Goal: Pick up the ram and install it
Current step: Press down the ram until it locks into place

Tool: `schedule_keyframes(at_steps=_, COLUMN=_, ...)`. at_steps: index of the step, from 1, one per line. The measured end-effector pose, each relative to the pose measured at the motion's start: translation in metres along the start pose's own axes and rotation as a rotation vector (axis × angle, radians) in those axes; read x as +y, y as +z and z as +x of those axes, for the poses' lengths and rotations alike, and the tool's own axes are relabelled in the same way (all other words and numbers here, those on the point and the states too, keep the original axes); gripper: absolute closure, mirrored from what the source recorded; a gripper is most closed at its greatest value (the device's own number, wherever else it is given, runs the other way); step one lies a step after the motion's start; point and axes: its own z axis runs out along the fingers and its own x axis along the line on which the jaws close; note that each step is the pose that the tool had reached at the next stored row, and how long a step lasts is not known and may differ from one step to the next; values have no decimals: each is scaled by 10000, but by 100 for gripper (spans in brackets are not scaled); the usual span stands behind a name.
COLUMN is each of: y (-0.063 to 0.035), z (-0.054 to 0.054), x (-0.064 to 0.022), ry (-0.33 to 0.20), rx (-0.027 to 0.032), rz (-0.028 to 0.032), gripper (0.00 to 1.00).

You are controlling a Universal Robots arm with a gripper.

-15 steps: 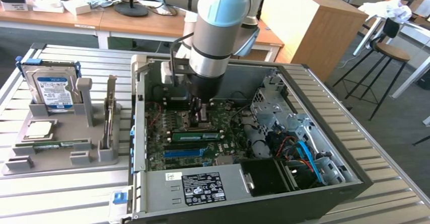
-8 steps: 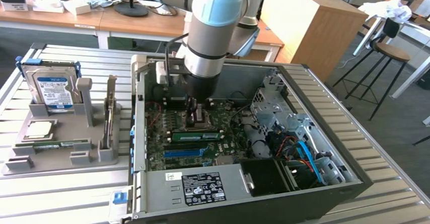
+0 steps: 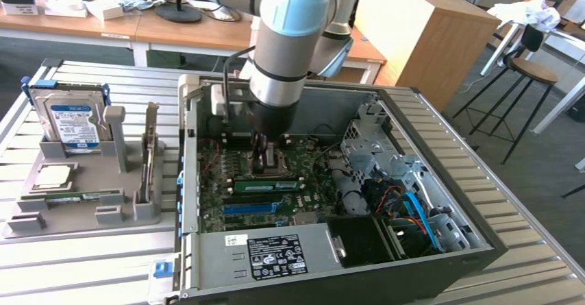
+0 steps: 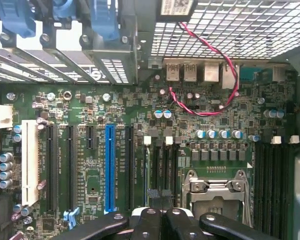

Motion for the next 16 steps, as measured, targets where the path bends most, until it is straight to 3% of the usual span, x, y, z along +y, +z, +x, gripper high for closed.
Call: schedule_keyframes(at_steps=16, y=23, z=57, x=0, ry=0, rx=1, rz=0, gripper=90)
